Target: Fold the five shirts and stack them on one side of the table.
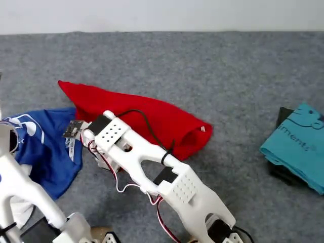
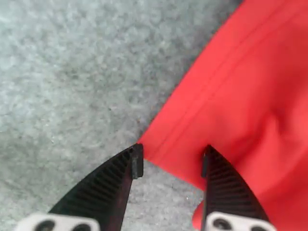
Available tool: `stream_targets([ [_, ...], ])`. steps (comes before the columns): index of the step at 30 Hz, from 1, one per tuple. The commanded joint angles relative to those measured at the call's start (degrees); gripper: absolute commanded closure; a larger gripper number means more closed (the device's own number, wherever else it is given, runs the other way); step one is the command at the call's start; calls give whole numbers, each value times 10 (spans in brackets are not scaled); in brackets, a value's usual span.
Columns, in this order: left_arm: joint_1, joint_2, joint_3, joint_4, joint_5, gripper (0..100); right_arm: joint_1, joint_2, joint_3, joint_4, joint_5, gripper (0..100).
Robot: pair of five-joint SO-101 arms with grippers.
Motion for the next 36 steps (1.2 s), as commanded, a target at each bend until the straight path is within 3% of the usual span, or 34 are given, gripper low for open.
stream_targets([
  [1, -3, -25, -3, -8, -3, 930, -9, 8, -29, 5, -7, 797],
  [6, -3, -25, -3, -7, -3, 930, -6, 34, -29, 6, -4, 820],
  [11, -3, -25, -3, -6, -3, 930, -2, 52, -29, 7, 16, 996],
  [19, -2, -25, -3, -7, -3, 930, 44, -5, -99, 121, 40, 987],
  [25, 1, -25, -3, -6, -3, 930, 101, -152, -66, 121, 67, 987],
  [36, 2, -26, -6, 13, -6, 930, 191, -542, 212, 120, 91, 987],
])
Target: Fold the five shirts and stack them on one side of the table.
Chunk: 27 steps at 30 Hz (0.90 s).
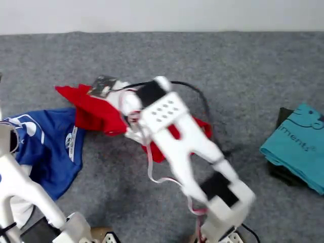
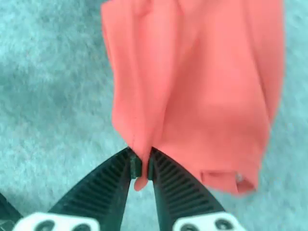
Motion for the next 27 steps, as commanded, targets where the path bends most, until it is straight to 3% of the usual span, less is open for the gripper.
stream_targets([
  [1, 2, -26, -7, 11, -6, 930, 51, -174, 76, 25, 33, 987],
  [9, 59, -55, -3, 41, -29, 931, 201, -413, 230, 25, 123, 988],
  [16, 178, -136, 40, 42, -29, 931, 373, -495, 312, 23, 239, 988],
  [23, 362, -124, 231, 15, -30, 928, 387, -497, 342, 22, 249, 988],
  [27, 411, -85, 309, -52, -36, 922, 387, -496, 343, 22, 249, 987],
])
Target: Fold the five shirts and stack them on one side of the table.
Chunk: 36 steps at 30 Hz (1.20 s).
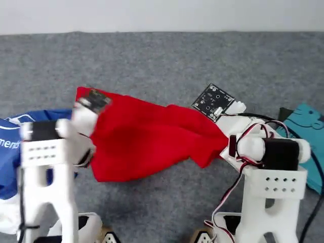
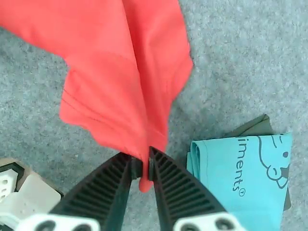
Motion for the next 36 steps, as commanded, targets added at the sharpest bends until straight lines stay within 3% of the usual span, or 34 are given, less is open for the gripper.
stream_targets([
  [1, 41, 31, 44, -57, -25, 905, 7, -12, -3, 22, 4, 987],
  [5, 69, 97, 62, -72, -46, 830, 7, -12, -3, 22, -8, 987],
  [10, 90, 193, 61, -95, -47, 823, 7, -11, -2, 22, -23, 987],
  [17, 54, 281, 31, -194, -43, 826, 9, -12, -2, 22, -24, 987],
  [29, 7, 421, -206, -187, -43, 825, 9, -12, -2, 22, -24, 987],
  [36, 0, 447, -330, -105, -22, 864, 10, -14, -2, 22, -24, 987],
])
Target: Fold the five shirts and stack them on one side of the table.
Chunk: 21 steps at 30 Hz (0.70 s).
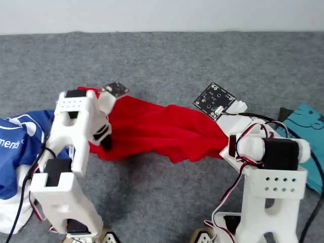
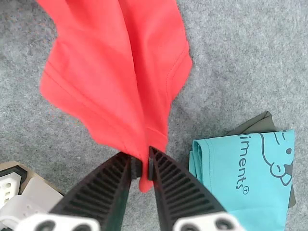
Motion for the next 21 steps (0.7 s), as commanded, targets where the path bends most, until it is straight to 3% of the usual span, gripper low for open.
stream_targets([
  [1, -8, -25, -77, 48, 17, 867, 10, -14, -2, 22, -7, 987],
  [10, 50, -127, -102, 189, 17, 867, 7, -11, 4, -27, -39, 987],
  [16, 108, -177, 11, 184, 15, 866, 8, -12, 48, -44, -40, 987],
  [21, 120, -177, 115, 94, 18, 839, 9, -12, 54, -44, -40, 987],
])
